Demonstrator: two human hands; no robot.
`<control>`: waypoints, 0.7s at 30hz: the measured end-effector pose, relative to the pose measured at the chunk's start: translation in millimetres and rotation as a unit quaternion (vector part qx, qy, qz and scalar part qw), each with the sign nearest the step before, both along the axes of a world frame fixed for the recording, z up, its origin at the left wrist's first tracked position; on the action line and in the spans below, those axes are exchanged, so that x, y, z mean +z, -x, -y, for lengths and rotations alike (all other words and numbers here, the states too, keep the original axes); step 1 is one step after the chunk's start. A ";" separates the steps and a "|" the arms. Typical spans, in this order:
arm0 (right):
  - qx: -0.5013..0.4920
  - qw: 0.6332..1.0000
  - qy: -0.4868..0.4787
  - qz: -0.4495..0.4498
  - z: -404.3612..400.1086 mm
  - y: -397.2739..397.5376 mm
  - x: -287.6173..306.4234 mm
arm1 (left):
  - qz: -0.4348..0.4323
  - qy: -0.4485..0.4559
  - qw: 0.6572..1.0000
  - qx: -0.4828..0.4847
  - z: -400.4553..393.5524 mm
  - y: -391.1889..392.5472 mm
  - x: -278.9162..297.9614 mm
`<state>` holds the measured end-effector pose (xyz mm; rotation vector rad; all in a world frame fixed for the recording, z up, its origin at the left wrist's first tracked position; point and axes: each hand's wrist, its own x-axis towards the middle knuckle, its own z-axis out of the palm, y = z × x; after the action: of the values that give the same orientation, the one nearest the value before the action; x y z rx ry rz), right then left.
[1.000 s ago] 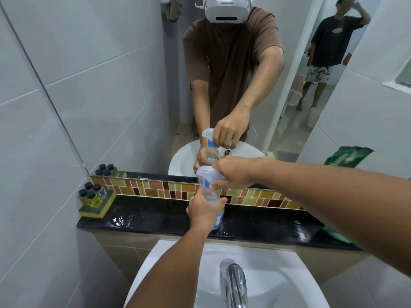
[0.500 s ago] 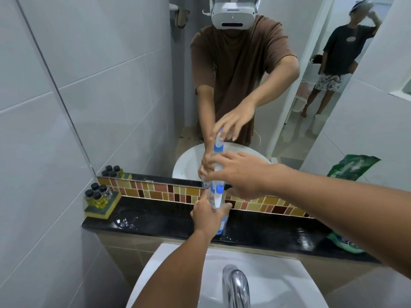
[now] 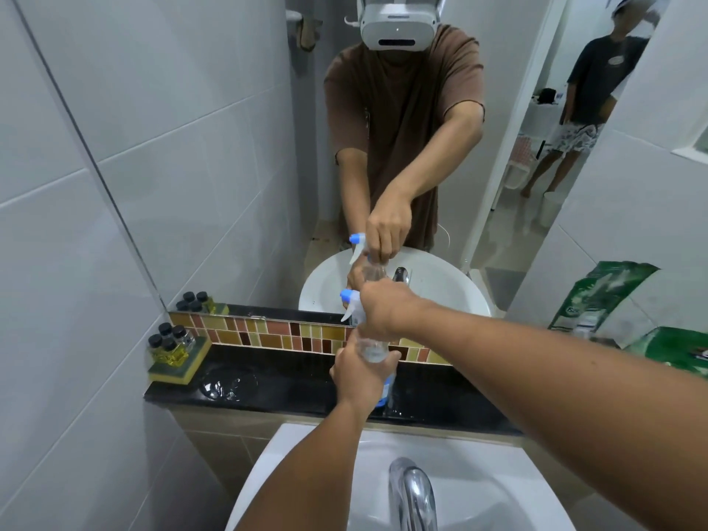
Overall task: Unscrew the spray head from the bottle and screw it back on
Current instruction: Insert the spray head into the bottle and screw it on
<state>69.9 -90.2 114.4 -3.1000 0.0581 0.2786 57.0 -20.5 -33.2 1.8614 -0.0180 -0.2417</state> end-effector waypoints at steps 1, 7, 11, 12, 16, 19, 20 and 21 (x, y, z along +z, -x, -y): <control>-0.010 0.999 -0.021 -0.022 0.7 0.7 4.4 | -0.003 0.003 1.000 -0.003 -0.8 -0.6 -0.9; 0.210 0.974 0.014 -0.088 24.0 8.0 43.8 | -0.001 0.002 1.000 -0.012 -3.4 -3.1 -2.6; 0.260 0.958 0.109 -0.052 17.8 8.2 34.9 | 0.001 -0.001 1.000 -0.010 -3.6 -0.8 -2.1; 0.246 0.962 0.107 -0.047 14.3 8.0 30.2 | 0.001 0.003 1.000 -0.009 -3.5 -0.2 -2.1; 0.159 0.982 0.087 -0.057 5.8 2.1 24.9 | 0.006 0.008 1.000 0.000 -1.2 1.9 -3.2; 0.090 0.987 0.083 -0.102 -0.1 -6.7 29.1 | 0.010 0.001 1.000 -0.001 -1.2 2.0 -3.4; 0.076 0.986 0.072 -0.131 -1.2 -9.3 33.7 | 0.012 0.004 1.000 -0.006 -2.1 1.5 -4.2; 0.063 0.983 0.048 -0.164 -0.4 -12.2 39.9 | 0.013 0.006 1.000 -0.012 -3.4 0.8 -4.8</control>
<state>82.1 -89.8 154.3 -3.1206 -0.1222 0.8104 56.2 -17.1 -38.1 1.8529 -0.0601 -0.2327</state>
